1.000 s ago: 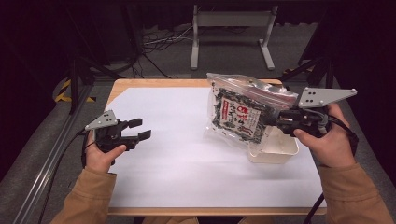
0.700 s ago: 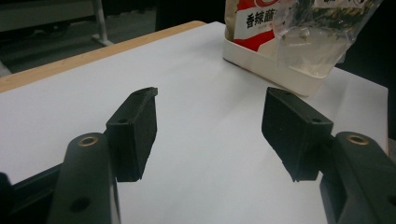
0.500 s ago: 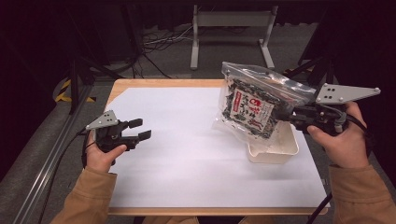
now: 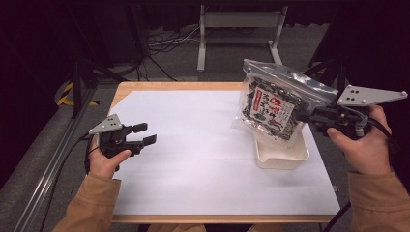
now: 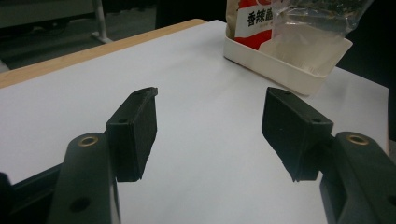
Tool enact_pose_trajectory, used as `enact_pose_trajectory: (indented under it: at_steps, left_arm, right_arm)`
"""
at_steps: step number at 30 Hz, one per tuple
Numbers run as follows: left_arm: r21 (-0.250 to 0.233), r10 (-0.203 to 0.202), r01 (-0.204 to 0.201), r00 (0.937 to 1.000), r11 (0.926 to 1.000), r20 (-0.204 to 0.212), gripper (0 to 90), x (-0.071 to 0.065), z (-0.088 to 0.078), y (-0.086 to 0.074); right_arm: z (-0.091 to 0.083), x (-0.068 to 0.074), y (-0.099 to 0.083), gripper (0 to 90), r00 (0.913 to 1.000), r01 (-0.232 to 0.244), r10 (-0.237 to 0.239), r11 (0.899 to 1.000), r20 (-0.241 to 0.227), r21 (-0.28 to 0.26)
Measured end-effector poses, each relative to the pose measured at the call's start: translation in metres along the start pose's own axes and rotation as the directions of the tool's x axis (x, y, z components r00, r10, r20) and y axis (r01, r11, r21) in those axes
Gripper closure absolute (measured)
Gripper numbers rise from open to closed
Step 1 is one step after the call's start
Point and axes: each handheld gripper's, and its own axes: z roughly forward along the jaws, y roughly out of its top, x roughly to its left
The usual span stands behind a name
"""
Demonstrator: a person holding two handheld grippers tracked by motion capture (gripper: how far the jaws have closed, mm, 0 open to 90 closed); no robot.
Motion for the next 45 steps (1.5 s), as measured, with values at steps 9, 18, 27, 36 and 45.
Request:
enact_pose_trajectory:
  at_steps: [9, 18, 27, 36, 45]
  left_arm:
    - [-0.001, -0.006, 0.006, 1.0000, 1.0000, 0.002, 36.4, 0.000, 0.000, 0.000]
    - [-0.001, -0.001, 0.001, 1.0000, 1.0000, 0.002, 36.4, 0.001, 0.000, 0.000]
    - [0.000, -0.009, 0.009, 1.0000, 1.0000, 0.002, 36.4, 0.001, 0.000, -0.001]
    - [0.002, -0.007, 0.007, 1.0000, 1.0000, 0.001, 36.2, 0.002, -0.001, -0.001]
    - [0.000, -0.015, 0.015, 0.9999, 0.9999, 0.001, 36.2, 0.001, -0.001, -0.001]
  right_arm:
    - [-0.004, -0.008, -0.010, 77.3, 0.9980, -0.024, 0.023, 1.000, 0.059, 0.013]
    - [-0.005, -0.012, -0.020, 77.3, 0.9934, -0.042, 0.037, 0.998, 0.109, 0.041]
    - [0.000, -0.015, -0.026, 77.2, 0.9874, -0.057, 0.039, 0.992, 0.153, 0.110]
    - [0.007, -0.019, -0.036, 77.2, 0.9843, -0.091, 0.069, 0.987, 0.163, 0.134]
    - [0.015, -0.021, -0.047, 77.2, 0.9845, -0.119, 0.095, 0.980, 0.147, 0.158]
